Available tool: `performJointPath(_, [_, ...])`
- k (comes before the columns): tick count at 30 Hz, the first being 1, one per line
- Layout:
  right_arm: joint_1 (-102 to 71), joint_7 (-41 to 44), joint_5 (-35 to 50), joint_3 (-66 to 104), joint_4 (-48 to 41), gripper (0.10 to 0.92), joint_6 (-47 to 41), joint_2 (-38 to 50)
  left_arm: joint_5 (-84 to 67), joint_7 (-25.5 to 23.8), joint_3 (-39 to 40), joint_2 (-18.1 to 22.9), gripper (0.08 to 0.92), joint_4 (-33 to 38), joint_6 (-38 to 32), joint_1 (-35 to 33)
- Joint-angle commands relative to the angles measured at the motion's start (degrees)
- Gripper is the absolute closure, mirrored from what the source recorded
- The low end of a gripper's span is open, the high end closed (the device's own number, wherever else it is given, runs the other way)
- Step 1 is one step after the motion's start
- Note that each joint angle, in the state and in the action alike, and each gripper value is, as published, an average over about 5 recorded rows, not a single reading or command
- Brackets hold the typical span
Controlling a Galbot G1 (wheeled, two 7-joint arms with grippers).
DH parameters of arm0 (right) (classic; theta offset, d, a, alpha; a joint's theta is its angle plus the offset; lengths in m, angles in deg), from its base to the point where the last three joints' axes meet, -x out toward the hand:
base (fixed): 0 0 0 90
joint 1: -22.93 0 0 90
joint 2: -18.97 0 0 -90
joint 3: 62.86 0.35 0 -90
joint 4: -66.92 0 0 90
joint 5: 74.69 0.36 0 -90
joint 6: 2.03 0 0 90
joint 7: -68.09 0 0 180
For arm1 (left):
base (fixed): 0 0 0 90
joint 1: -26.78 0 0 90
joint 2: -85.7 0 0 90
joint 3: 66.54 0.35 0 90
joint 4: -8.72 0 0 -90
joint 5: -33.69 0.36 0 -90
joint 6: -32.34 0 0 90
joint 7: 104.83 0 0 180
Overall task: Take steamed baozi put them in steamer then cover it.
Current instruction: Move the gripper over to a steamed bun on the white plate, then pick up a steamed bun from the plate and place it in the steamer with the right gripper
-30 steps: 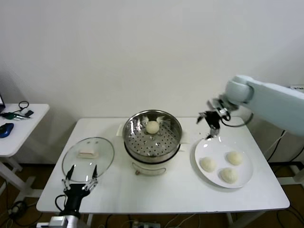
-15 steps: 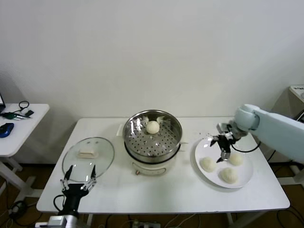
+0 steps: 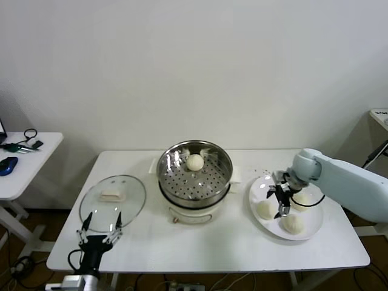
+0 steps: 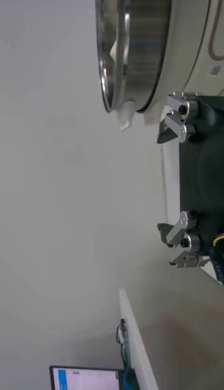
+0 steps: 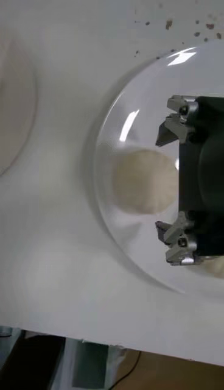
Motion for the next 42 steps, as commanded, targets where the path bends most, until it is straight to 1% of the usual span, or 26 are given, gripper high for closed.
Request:
performJointPath(1, [-2.6, -0.3, -1.3, 2.3, -3.0, 0.203, 0.2, -2.1, 0.2, 0.1, 0.0, 0.1, 0.177, -0.2, 0.1, 0.3])
performJointPath(9, [-2.0, 0.3, -1.0, 2.0, -4.7, 0.205, 0.5, -4.2, 0.3, 0.2, 0.0, 0.1, 0.177, -0.4, 0.3, 0.8])
performJointPath(17, [-1.1, 0.8, -0.5, 1.0, -4.7, 0.302, 0.7, -4.2, -0.2, 0.2, -0.7, 0.1, 0.177, -0.4, 0.7, 1.3])
performJointPath(27, [2.7, 0.9, 1.7, -0.7, -2.8, 0.351, 0.8, -1.9, -0.5, 0.3, -0.6, -0.1, 0.177, -0.5, 0.7, 1.0])
performJointPath(32, [11.7, 1.3, 6.8, -6.1, -0.5, 0.355, 0.6, 0.6, -0.4, 0.3, -0.4, -0.3, 0.177, -0.4, 0.7, 0.6])
performJointPath(36, [23.1, 2.2, 12.9, -13.9, 0.3, 0.355, 0.7, 1.2, -0.6, 0.1, -0.2, -0.5, 0.177, -0.2, 0.5, 0.4])
performJointPath(39, [33.1, 2.9, 19.0, -20.4, -0.1, 0.355, 0.9, -0.7, -0.8, 0.0, 0.2, -0.5, 0.177, -0.1, 0.3, 0.4])
performJointPath(42, [40.3, 3.5, 24.0, -25.0, -1.6, 0.355, 1.7, -4.4, -0.7, -0.1, 0.7, -0.6, 0.177, 0.0, 0.5, 0.4])
